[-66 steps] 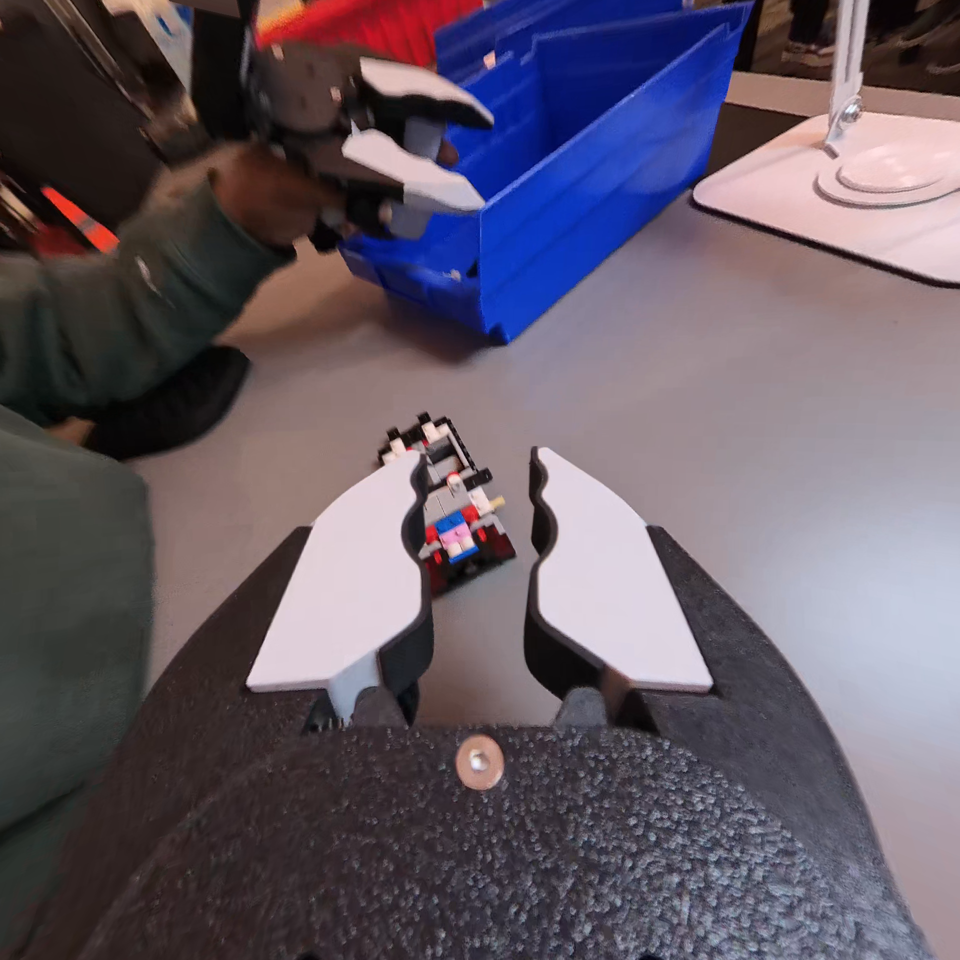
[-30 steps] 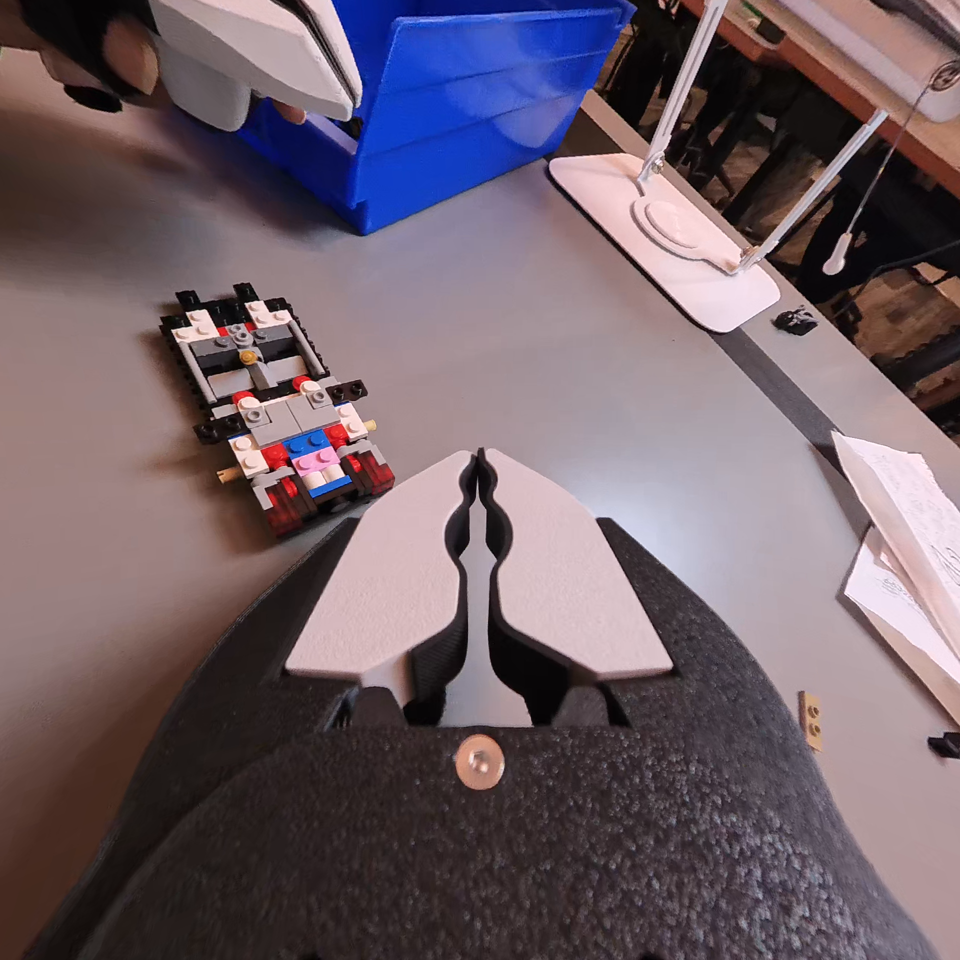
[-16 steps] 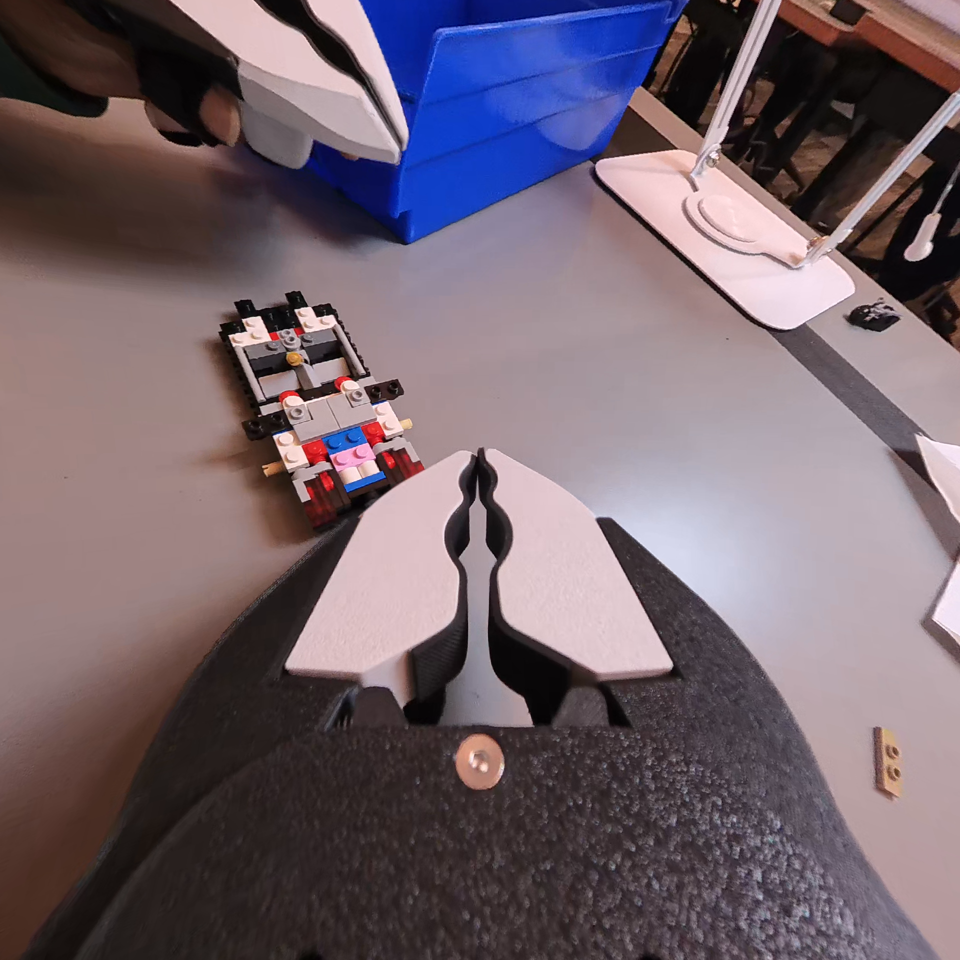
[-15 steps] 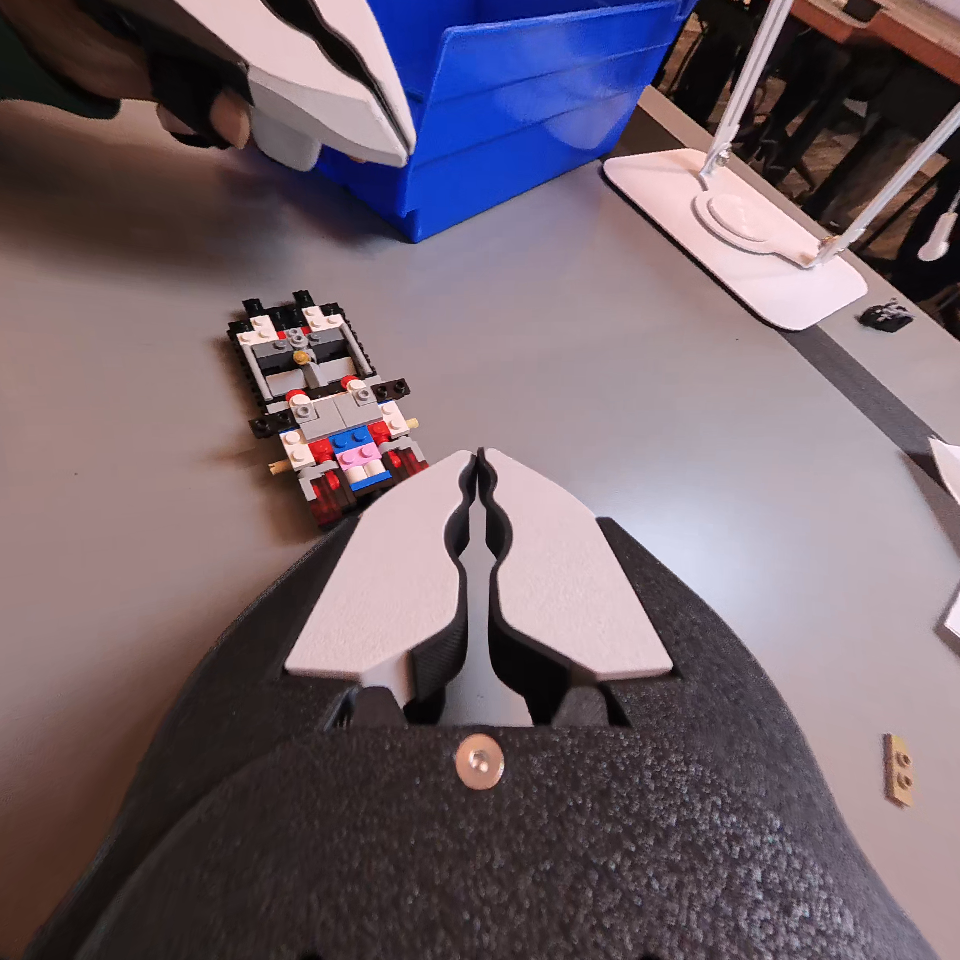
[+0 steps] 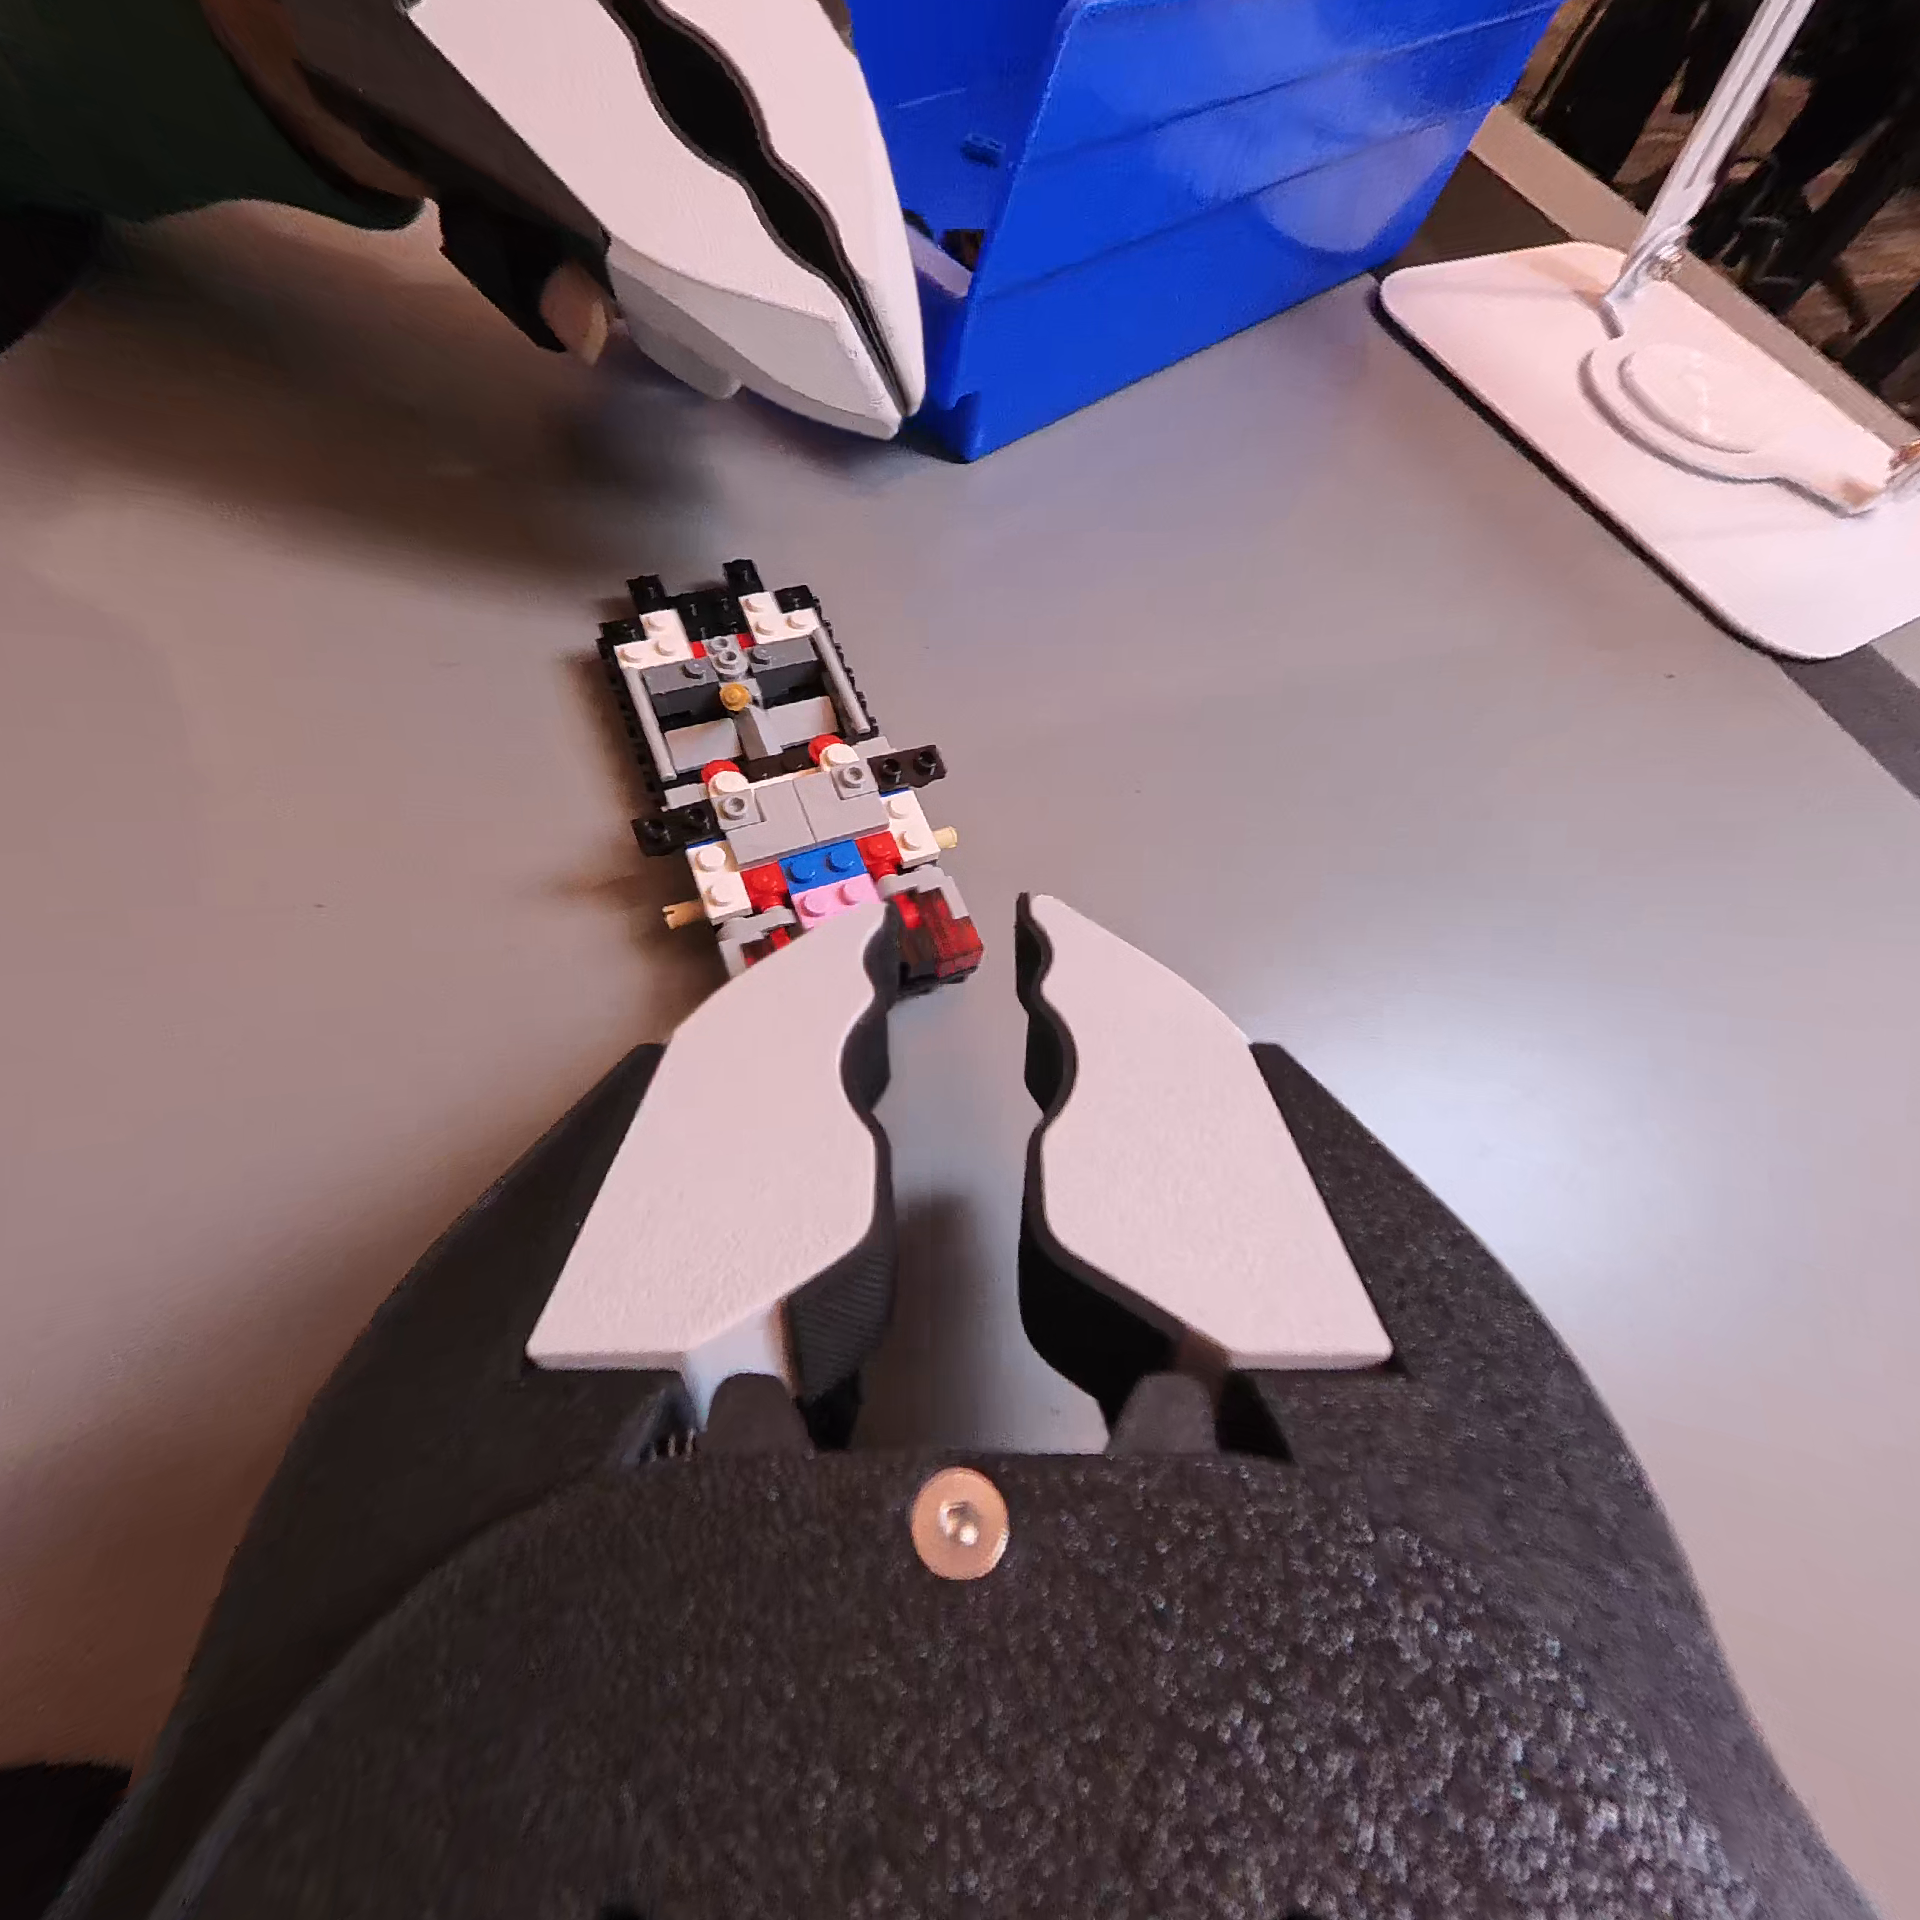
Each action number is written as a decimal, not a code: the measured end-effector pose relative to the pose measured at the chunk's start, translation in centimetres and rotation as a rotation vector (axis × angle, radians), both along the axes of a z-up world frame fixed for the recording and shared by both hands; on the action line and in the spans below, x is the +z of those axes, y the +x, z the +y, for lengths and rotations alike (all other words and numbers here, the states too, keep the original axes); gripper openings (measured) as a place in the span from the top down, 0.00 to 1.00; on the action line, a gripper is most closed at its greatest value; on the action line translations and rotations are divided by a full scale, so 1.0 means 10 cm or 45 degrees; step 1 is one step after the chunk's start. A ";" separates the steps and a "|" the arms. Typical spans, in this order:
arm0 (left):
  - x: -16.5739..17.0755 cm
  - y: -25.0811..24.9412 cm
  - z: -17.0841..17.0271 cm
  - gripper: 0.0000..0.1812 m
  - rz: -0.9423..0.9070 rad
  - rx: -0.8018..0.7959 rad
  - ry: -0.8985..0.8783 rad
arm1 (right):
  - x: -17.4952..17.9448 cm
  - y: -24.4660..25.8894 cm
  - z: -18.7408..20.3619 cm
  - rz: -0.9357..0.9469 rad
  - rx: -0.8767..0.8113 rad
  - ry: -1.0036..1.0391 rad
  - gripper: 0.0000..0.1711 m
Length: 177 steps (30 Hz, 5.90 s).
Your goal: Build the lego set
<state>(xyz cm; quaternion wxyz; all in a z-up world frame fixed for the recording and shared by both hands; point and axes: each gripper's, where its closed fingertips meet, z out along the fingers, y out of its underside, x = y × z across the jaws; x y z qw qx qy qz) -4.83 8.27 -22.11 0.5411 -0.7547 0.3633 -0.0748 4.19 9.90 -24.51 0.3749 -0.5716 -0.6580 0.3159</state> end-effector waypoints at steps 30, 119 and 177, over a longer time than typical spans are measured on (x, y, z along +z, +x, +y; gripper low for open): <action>-0.52 0.54 -0.20 0.64 0.342 -0.427 -0.396 | -0.30 -0.01 -0.28 -0.356 0.258 -0.071 0.68; -0.56 0.53 -0.36 0.69 0.238 -0.518 -0.508 | -0.27 0.23 -0.10 -0.310 0.329 -0.074 0.93; -0.54 0.54 -0.20 0.70 0.196 -0.385 -0.403 | -0.17 0.13 -0.25 -0.255 0.216 -0.126 0.79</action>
